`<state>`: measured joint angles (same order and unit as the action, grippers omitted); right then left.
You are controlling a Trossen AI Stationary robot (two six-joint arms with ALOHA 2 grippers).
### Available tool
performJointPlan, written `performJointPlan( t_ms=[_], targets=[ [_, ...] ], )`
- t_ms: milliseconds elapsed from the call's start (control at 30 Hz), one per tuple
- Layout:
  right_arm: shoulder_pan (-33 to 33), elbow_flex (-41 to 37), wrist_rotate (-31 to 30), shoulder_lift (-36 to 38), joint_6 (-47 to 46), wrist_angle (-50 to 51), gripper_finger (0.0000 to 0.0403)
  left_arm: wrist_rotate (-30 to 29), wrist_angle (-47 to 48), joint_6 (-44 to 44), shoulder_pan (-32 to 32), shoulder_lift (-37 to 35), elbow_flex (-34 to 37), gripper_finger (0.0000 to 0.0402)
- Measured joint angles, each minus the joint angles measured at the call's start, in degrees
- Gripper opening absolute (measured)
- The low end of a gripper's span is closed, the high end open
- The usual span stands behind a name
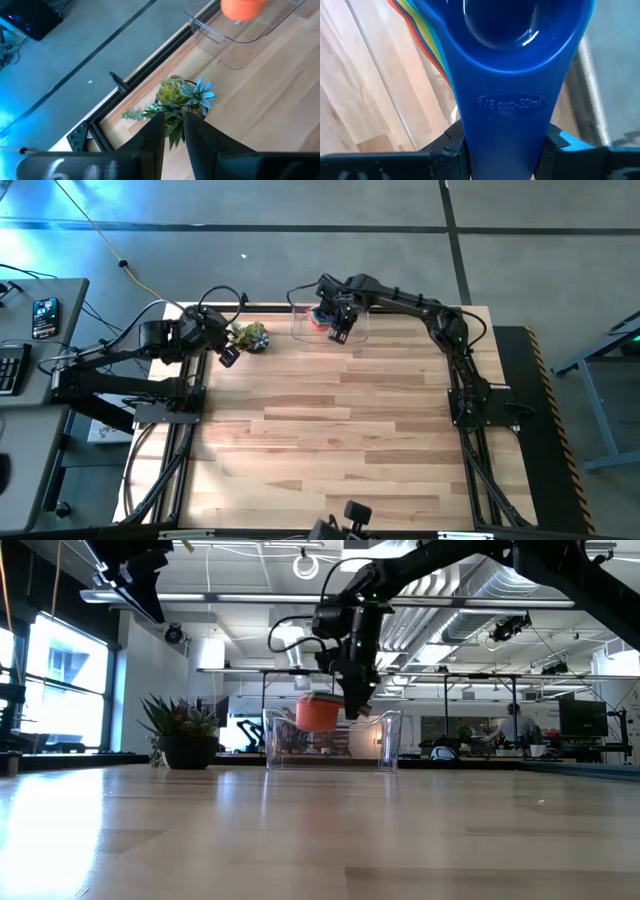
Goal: Nest measuring cups in basket
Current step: Put the stacked measuring cups into the transparent bin
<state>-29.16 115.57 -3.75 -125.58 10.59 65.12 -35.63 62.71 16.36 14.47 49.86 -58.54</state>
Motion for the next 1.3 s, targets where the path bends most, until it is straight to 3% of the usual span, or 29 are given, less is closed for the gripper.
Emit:
performJointPlan(
  t_ms=[467,700,833,1300],
  targets=[
    [-0.6,-10.3,-1.8,0.0,-0.7,-11.3,0.0124,0.0,-0.2,0.1,2.5,0.0,0.0,0.0062],
    [-2.3,-11.5,-1.4,0.0,-1.5,-12.1,0.0124,0.1,-1.3,1.4,2.8,0.0,0.0,0.0062],
    [-2.7,-11.5,1.9,0.0,-1.3,-12.4,0.0124,0.1,-1.4,1.4,2.8,0.0,0.0,0.0062],
    [-2.7,-11.5,2.0,0.0,-0.6,-12.3,0.0133,0.1,-1.4,1.5,2.8,0.0,0.0,0.0062]
  ],
)
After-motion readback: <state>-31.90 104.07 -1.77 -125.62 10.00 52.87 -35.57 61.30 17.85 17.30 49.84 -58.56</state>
